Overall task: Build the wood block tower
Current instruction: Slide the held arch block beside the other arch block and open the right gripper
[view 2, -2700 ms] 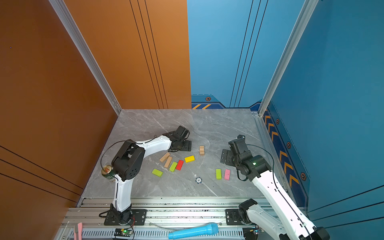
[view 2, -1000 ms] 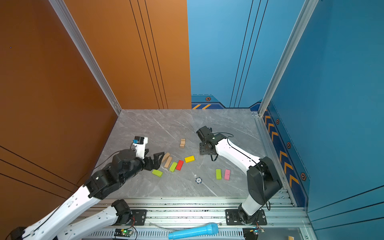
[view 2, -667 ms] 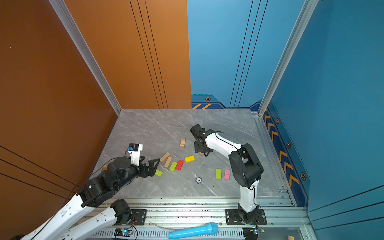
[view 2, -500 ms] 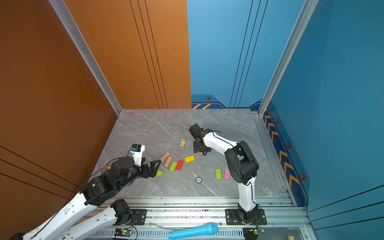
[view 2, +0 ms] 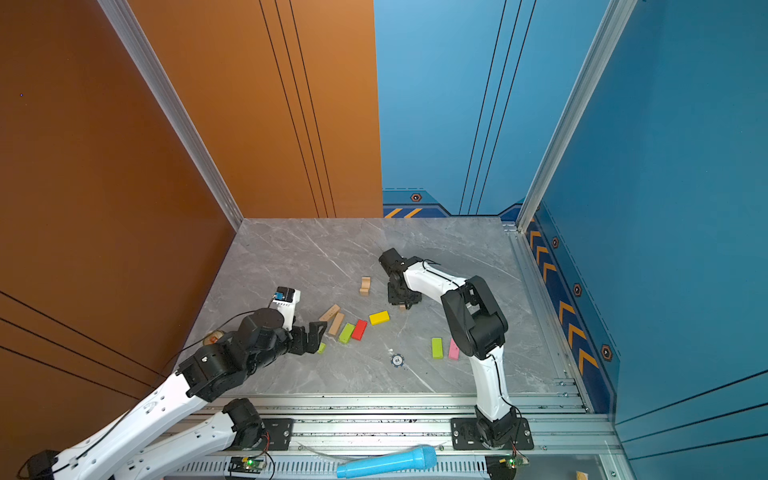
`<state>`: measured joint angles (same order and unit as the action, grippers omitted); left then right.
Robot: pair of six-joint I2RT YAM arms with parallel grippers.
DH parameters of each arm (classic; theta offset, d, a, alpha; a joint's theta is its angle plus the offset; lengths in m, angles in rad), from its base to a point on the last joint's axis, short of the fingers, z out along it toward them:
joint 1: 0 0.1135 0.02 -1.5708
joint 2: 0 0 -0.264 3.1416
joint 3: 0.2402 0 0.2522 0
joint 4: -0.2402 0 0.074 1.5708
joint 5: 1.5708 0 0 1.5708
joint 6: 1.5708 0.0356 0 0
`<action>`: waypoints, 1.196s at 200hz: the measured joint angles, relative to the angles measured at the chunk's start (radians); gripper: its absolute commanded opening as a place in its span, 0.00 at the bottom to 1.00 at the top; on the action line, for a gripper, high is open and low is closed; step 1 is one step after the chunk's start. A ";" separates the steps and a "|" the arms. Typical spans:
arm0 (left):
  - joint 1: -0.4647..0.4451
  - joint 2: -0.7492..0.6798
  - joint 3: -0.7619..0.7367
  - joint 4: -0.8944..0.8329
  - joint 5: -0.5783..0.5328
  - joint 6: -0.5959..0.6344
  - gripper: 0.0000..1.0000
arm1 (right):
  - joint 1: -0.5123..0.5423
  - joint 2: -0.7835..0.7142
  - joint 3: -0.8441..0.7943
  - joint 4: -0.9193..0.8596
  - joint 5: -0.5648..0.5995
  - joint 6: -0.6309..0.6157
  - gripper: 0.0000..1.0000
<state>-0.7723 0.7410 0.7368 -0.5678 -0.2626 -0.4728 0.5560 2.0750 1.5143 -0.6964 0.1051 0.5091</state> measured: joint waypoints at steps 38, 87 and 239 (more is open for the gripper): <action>0.010 0.037 0.012 0.003 0.000 0.017 0.98 | -0.007 0.035 0.037 -0.002 -0.011 0.001 0.29; 0.023 0.037 0.012 0.002 0.000 0.021 0.98 | -0.008 0.061 0.079 -0.011 -0.028 0.004 0.24; 0.060 0.037 0.012 0.002 0.001 0.012 0.98 | 0.045 0.278 0.445 -0.114 -0.056 0.068 0.24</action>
<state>-0.7120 0.7780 0.7486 -0.5655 -0.2615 -0.4610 0.6006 2.3531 1.9591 -0.8104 0.0486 0.5774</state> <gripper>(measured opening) 0.979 0.324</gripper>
